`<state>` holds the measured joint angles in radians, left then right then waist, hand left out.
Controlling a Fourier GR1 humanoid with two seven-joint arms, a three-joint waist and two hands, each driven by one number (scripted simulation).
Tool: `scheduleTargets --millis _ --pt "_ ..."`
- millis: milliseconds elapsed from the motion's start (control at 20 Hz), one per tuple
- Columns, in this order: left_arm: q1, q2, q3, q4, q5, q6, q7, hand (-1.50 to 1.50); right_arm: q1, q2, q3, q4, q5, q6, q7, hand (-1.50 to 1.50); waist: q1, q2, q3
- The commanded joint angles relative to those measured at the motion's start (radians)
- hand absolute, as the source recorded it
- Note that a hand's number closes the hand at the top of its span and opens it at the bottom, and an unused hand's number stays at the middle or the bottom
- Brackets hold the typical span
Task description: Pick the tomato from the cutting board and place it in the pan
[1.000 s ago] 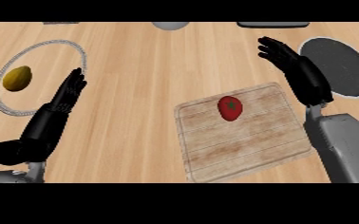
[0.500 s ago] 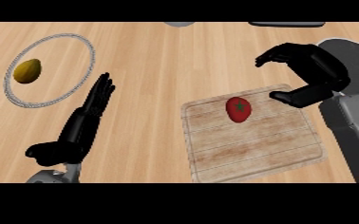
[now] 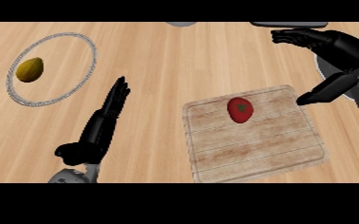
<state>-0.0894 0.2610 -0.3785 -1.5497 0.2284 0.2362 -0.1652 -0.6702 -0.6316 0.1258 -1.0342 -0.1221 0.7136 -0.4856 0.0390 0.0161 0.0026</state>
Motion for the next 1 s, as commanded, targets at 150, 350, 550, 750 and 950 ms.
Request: scheduleTargets --millis 150,350,550,750,950 --pt "-0.01 0.001 0.023 0.007 0.007 -0.017 0.004 0.0 -0.116 -0.024 0.16 0.034 0.214 0.071 -0.154 -1.5 0.009 -0.002 -0.001" --pt "-0.006 0.008 0.052 0.01 0.016 -0.019 0.007 0.0 -0.129 -0.021 0.281 -0.051 0.309 0.039 -0.119 -1.5 -0.01 -0.01 -0.002" --pt "0.03 -0.002 0.016 0.001 0.005 -0.032 0.002 0.0 -0.162 0.008 0.429 -0.082 0.463 -0.045 -0.114 -1.5 -0.003 -0.009 -0.003" --pt "-0.019 -0.023 0.04 0.011 -0.02 0.005 0.034 0.0 -0.135 0.049 0.522 -0.041 0.61 -0.187 -0.172 -1.5 -0.017 -0.01 -0.002" --pt "0.003 -0.037 0.047 0.035 -0.024 -0.015 -0.003 0.0 -0.101 0.028 0.566 0.003 0.699 -0.22 -0.219 -1.5 -0.028 -0.012 -0.002"
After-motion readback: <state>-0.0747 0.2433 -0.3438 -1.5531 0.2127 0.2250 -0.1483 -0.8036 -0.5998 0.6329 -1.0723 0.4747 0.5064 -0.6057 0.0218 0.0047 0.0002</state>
